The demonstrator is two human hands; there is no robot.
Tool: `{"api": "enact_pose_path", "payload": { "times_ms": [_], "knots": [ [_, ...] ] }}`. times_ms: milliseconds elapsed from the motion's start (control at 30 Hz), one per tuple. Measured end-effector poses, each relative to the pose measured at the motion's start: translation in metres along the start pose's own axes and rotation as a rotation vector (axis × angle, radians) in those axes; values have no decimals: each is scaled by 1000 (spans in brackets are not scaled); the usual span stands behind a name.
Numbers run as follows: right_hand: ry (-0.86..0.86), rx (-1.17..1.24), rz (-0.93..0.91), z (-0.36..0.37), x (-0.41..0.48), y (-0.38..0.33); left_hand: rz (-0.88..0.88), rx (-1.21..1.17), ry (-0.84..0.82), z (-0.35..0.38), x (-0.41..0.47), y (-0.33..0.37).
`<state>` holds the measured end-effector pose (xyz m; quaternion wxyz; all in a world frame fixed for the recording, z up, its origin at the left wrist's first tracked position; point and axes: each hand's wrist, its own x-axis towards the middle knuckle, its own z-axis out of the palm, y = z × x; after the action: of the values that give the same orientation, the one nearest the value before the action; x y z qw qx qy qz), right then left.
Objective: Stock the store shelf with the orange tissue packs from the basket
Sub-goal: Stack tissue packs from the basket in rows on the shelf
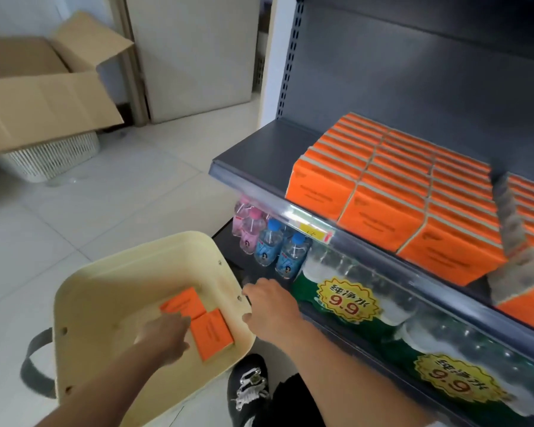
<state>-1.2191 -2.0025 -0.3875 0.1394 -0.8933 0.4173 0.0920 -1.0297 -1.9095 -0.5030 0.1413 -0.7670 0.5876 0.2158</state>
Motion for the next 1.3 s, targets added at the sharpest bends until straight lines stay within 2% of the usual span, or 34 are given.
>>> {"api": "enact_pose_path", "payload": {
  "times_ms": [233, 433, 633, 733, 933, 1133, 1200, 1300],
  "knots": [
    [-79, 43, -57, 23, 21, -1, -48, -97, -111, 57, 52, 10],
    [-205, 69, -89, 36, 26, -5, -100, -178, -134, 100, 98, 19],
    [-300, 90, -63, 42, 34, 0, -132, -366, -132, 125, 131, 20],
    [-353, 97, -73, 42, 37, 0, -214, -473, -148, 132, 142, 25],
    [-404, 119, -51, 43, 46, -2, -315, -481, -167, 134, 138, 22],
    [-375, 192, 23, 44, 50, -3, -279, -1030, -69, 98, 122, -3],
    [-302, 268, 62, 42, 50, -6, -209, -1430, -51, 67, 107, -21],
    [-127, 368, 102, 38, 54, -11, 77, -1979, -160, 28, 81, -52]
  ]
}}
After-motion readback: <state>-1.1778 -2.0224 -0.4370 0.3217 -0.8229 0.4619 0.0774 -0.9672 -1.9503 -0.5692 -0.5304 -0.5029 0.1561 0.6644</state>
